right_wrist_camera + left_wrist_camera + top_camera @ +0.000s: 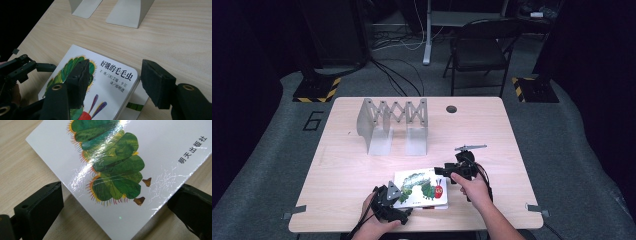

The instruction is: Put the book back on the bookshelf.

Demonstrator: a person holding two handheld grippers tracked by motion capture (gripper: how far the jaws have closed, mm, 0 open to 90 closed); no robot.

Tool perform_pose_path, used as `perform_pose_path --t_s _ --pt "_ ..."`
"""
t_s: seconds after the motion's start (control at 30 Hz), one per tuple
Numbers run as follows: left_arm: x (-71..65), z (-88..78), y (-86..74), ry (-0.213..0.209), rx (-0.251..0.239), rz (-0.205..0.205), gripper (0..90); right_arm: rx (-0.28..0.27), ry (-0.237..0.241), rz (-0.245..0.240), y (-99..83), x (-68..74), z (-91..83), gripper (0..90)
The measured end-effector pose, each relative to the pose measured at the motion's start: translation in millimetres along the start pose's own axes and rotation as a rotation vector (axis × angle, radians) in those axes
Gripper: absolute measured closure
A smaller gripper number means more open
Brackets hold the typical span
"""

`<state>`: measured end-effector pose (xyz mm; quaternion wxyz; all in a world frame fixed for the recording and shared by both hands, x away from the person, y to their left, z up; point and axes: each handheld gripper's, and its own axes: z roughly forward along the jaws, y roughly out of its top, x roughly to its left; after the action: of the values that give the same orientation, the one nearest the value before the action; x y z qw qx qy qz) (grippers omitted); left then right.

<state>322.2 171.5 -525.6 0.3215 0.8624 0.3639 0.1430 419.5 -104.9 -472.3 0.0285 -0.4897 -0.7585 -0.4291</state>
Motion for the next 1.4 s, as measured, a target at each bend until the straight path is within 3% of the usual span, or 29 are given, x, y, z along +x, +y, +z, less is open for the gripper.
perform_pose_path --t_s 0.53,0.77,0.93,0.97,1.1,1.23,1.4 --pt "1.2 0.2 3.7 -0.008 0.032 -0.001 0.0 -0.015 -0.008 -0.016 4.6 8.1 -4.1 40.0" --pt "0.2 0.6 3.6 0.019 0.025 -0.013 0.0 -0.012 -0.002 -0.025 6.5 10.1 -4.9 40.2" --pt "-5.9 -2.0 4.4 0.062 0.004 0.051 2.4 -0.003 -0.007 -0.026 6.1 9.1 -3.5 40.5" --pt "-5.8 -2.5 4.6 0.054 0.003 0.063 3.3 -0.002 -0.005 -0.026 6.1 8.9 -3.3 40.7" --pt "-6.6 -2.4 4.2 0.06 -0.009 0.074 3.9 -0.001 -0.005 -0.028 6.1 8.5 -2.9 40.6" --pt "-8.8 -4.5 4.1 0.067 -0.015 0.11 6.2 -0.002 -0.004 -0.026 6.1 8.4 -2.9 40.7" --pt "-10.3 -4.5 2.8 0.081 -0.03 0.109 7.3 -0.002 -0.003 -0.028 6.1 8.3 -3.0 40.7"
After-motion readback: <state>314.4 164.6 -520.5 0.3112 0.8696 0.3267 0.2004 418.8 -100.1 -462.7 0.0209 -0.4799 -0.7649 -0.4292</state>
